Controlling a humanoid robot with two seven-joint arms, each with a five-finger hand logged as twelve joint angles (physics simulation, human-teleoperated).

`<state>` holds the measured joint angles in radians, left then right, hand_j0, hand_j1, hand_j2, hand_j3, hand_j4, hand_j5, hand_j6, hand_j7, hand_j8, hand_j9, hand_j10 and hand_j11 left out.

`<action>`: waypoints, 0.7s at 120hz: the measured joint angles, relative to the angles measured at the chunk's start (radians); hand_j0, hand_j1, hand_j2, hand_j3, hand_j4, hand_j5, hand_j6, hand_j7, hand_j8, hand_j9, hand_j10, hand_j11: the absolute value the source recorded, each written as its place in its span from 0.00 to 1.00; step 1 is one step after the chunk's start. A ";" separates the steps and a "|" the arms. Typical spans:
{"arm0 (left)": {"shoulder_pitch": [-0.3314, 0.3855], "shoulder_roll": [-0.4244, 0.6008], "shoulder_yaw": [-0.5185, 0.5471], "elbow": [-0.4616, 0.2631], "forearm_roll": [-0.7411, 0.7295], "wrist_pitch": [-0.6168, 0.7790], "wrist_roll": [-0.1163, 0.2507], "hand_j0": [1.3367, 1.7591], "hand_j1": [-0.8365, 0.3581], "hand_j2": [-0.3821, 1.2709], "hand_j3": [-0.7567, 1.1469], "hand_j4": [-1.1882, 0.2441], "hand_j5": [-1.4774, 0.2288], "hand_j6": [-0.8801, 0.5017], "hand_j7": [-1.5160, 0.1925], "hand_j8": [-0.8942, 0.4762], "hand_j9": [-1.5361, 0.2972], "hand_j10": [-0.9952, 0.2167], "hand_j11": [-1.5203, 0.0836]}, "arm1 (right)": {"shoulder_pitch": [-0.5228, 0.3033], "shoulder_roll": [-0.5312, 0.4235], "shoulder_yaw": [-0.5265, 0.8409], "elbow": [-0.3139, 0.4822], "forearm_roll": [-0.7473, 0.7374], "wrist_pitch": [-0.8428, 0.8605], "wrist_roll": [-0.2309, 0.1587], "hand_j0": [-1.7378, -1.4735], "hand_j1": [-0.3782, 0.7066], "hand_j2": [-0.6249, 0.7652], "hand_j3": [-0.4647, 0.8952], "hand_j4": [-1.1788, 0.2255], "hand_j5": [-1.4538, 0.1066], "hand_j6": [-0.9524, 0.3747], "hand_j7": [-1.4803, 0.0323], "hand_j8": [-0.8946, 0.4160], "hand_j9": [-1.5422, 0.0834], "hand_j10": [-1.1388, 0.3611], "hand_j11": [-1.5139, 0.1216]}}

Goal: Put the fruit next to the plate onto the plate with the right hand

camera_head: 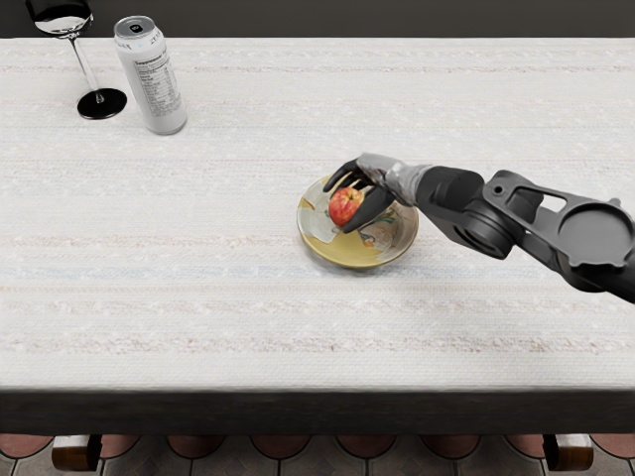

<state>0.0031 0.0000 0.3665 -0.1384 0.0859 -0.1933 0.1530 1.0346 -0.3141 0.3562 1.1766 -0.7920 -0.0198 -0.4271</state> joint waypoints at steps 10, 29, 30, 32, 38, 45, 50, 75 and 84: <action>0.000 0.000 0.000 0.000 0.000 0.000 0.000 0.76 0.76 0.26 0.40 0.67 0.69 0.47 0.71 0.48 0.67 0.63 0.76 | -0.001 -0.002 0.001 0.001 -0.001 -0.013 -0.003 0.30 0.46 0.49 0.34 0.54 0.58 0.43 0.61 0.43 0.61 0.48 0.59; 0.000 0.000 0.000 0.000 0.000 0.000 0.000 0.76 0.76 0.26 0.40 0.67 0.69 0.47 0.71 0.48 0.67 0.63 0.76 | 0.004 -0.019 0.012 0.008 0.001 -0.023 -0.005 0.30 0.30 0.46 0.34 0.65 0.71 0.53 0.75 0.51 0.74 0.59 0.72; 0.000 0.000 0.000 0.000 0.000 0.000 0.000 0.76 0.76 0.26 0.40 0.67 0.69 0.47 0.71 0.48 0.67 0.63 0.76 | 0.005 -0.021 0.012 0.009 0.001 -0.023 -0.005 0.30 0.30 0.46 0.34 0.66 0.72 0.54 0.76 0.52 0.74 0.59 0.72; 0.000 0.000 0.000 0.000 0.000 0.000 0.000 0.76 0.76 0.26 0.40 0.67 0.69 0.47 0.71 0.48 0.67 0.63 0.76 | 0.007 -0.029 0.014 0.012 0.003 -0.023 -0.005 0.30 0.28 0.45 0.34 0.67 0.73 0.54 0.77 0.52 0.75 0.60 0.73; 0.000 0.000 0.000 0.000 0.000 0.000 0.000 0.76 0.76 0.26 0.40 0.67 0.69 0.47 0.71 0.48 0.67 0.63 0.76 | 0.013 -0.058 0.032 0.034 0.008 -0.020 -0.007 0.30 0.24 0.45 0.34 0.69 0.76 0.57 0.80 0.55 0.79 0.63 0.76; 0.000 0.000 0.000 0.000 0.000 0.000 0.000 0.76 0.76 0.26 0.40 0.67 0.69 0.47 0.71 0.48 0.67 0.63 0.76 | 0.017 -0.095 0.061 0.066 0.013 -0.012 -0.022 0.30 0.20 0.45 0.34 0.72 0.79 0.60 0.84 0.57 0.82 0.65 0.79; 0.000 0.000 0.000 0.000 0.000 0.000 0.000 0.76 0.76 0.26 0.40 0.67 0.69 0.47 0.71 0.48 0.67 0.63 0.76 | 0.018 -0.119 0.081 0.085 0.025 0.003 -0.033 0.30 0.18 0.45 0.34 0.74 0.81 0.61 0.86 0.59 0.83 0.66 0.81; 0.006 0.000 0.000 -0.002 0.000 0.000 0.000 0.76 0.76 0.26 0.40 0.67 0.69 0.47 0.71 0.48 0.67 0.63 0.76 | 0.017 -0.279 0.165 0.116 0.195 0.198 -0.043 0.30 0.11 0.45 0.34 0.78 0.86 0.66 0.91 0.62 0.88 0.70 0.86; 0.006 0.000 0.000 -0.001 0.000 0.000 0.000 0.76 0.76 0.26 0.40 0.67 0.69 0.47 0.71 0.48 0.67 0.63 0.76 | 0.014 -0.340 0.183 0.113 0.272 0.295 -0.043 0.30 0.10 0.44 0.34 0.79 0.87 0.66 0.92 0.63 0.89 0.71 0.87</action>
<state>0.0091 0.0000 0.3663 -0.1398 0.0860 -0.1933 0.1530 1.0488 -0.6545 0.5393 1.2899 -0.5202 0.2749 -0.4699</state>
